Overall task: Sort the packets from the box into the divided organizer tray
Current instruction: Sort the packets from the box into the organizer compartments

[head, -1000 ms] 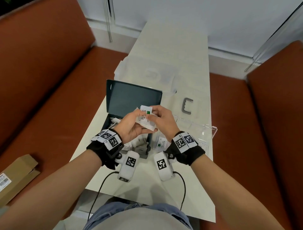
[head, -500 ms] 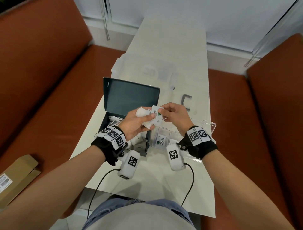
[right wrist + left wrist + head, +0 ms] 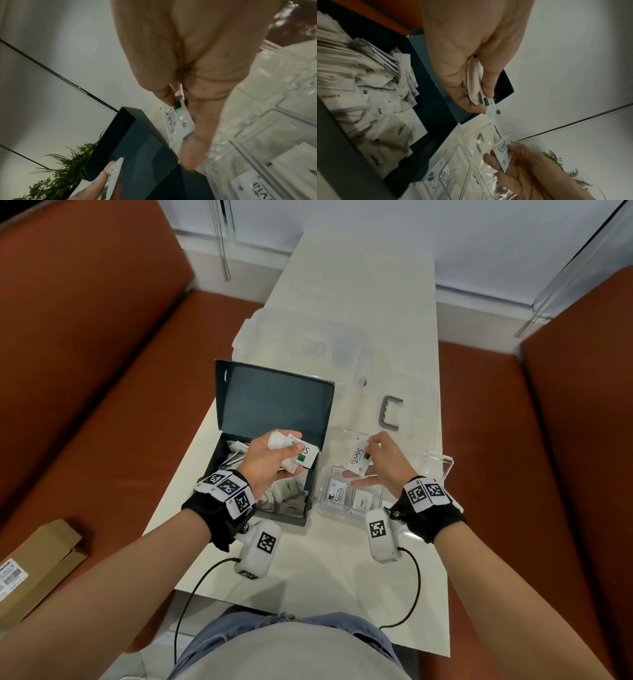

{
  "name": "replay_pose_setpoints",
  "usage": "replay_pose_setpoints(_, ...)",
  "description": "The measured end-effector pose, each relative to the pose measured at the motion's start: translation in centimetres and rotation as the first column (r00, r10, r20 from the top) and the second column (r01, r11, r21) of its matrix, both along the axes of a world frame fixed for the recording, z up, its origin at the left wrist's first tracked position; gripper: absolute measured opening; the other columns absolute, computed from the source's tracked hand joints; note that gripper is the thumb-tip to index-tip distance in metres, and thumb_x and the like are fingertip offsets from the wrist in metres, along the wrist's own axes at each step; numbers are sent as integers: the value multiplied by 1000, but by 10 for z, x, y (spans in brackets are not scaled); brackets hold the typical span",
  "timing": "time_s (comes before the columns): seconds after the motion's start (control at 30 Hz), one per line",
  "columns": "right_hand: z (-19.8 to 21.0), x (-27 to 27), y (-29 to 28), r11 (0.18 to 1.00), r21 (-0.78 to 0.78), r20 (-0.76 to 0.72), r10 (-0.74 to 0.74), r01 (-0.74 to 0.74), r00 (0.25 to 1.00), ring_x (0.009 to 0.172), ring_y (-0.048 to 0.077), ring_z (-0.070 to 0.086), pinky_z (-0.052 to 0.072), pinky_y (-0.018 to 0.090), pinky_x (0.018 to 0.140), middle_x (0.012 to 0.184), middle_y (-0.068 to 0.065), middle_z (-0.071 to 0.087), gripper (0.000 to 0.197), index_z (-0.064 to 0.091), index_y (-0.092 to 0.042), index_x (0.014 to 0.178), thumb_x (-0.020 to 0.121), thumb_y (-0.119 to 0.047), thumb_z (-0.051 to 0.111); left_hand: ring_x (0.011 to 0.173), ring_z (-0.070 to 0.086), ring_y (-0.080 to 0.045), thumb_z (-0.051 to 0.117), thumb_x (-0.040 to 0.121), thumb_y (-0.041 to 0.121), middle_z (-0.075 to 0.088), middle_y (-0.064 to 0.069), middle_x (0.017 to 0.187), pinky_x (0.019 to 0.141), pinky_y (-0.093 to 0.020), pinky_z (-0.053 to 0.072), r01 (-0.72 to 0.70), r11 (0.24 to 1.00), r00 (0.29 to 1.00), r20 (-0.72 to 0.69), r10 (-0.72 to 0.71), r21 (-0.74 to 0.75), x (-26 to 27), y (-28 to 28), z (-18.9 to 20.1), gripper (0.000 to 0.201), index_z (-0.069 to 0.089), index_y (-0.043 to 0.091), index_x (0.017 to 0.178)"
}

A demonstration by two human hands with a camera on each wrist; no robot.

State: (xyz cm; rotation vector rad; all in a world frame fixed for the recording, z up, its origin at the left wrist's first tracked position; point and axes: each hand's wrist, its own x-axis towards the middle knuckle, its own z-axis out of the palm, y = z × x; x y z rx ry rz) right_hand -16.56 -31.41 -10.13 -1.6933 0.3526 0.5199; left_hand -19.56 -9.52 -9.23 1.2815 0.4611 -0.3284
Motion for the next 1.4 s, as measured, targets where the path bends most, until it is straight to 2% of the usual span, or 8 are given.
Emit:
replay_pose_setpoints(0.17, -3, -3, 2, 996, 55, -16, 68, -68, 998, 56, 27, 64, 57, 37, 54, 85, 9, 44, 6, 46, -18, 99, 100, -12, 45, 86, 65, -21, 64, 89, 0, 64, -10, 100, 71, -31, 60, 0, 1000, 1000, -7, 0, 31, -4, -1, -2, 23, 64, 8, 111)
replay_pose_setpoints(0.23, -5, -2, 0, 989, 14, -11, 146, -146, 989, 54, 20, 55, 56, 33, 52, 77, 9, 44, 23, 50, -17, 110, 95, 1, 48, 86, 65, -21, 64, 89, 0, 64, -10, 100, 72, -31, 59, 6, 999, 1000, -3, -6, 40, -6, -2, -3, 23, 63, 8, 111)
replay_pose_setpoints(0.37, -4, 2, -2, 903, -298, 13, 328, -309, 945, 63, 20, 51, 51, 30, 54, 86, 13, 49, 44, 47, -13, 121, 84, 8, 59, 86, 64, -22, 64, 89, 0, 64, -10, 101, 75, -33, 58, 0, 999, 1000, -1, 0, 39, -8, -3, -3, 24, 63, 7, 112)
replay_pose_setpoints(0.6, -8, 12, 6, 476, -758, -35, 653, -446, 756, 101, 25, 57, 43, 29, 79, 106, 7, 60, 25, 66, -16, 110, 87, -10, 58, 84, 66, -21, 64, 89, -1, 65, -10, 100, 74, -33, 59, 9, 999, 1000, -4, -9, 33, -10, -5, -3, 23, 63, 8, 110)
replay_pose_setpoints(0.73, -17, 11, 20, 199, -809, -227, 763, -553, 606, 117, 25, 54, 43, 36, 94, 126, 3, 58, 36, 62, -23, 121, 92, -9, 46, 85, 67, -22, 64, 89, -1, 65, -9, 100, 71, -31, 60, 18, 999, 1000, -1, -18, 31, -12, -4, -3, 21, 64, 10, 107)
replay_pose_setpoints(0.87, -31, 10, 32, 66, -820, -313, 780, -568, 542, 116, 24, 53, 31, 41, 100, 122, 1, 61, 36, 61, -24, 121, 91, -8, 49, 85, 67, -21, 64, 88, 0, 65, -9, 100, 67, -28, 60, 10, 999, 1000, -6, -10, 41, -12, -2, -3, 19, 64, 12, 102)
replay_pose_setpoints(1.13, -46, 7, 29, 73, -879, -226, 807, -471, 546, 114, 20, 54, 29, 38, 94, 118, -4, 63, 31, 61, -27, 119, 90, -17, 61, 80, 67, -17, 65, 88, 1, 66, -7, 98, 72, -33, 60, 1, 999, 1000, -18, 0, 54, -14, 6, -6, 20, 65, 13, 104)
replay_pose_setpoints(1.4, -47, 6, 17, 214, -896, -79, 785, -388, 615, 114, 21, 56, 28, 34, 97, 124, 0, 65, 39, 56, -17, 131, 92, -9, 58, 74, 68, -15, 66, 88, 1, 67, -4, 91, 73, -34, 60, 3, 999, 1000, -15, -2, 53, -14, 4, -8, 19, 66, 14, 101)
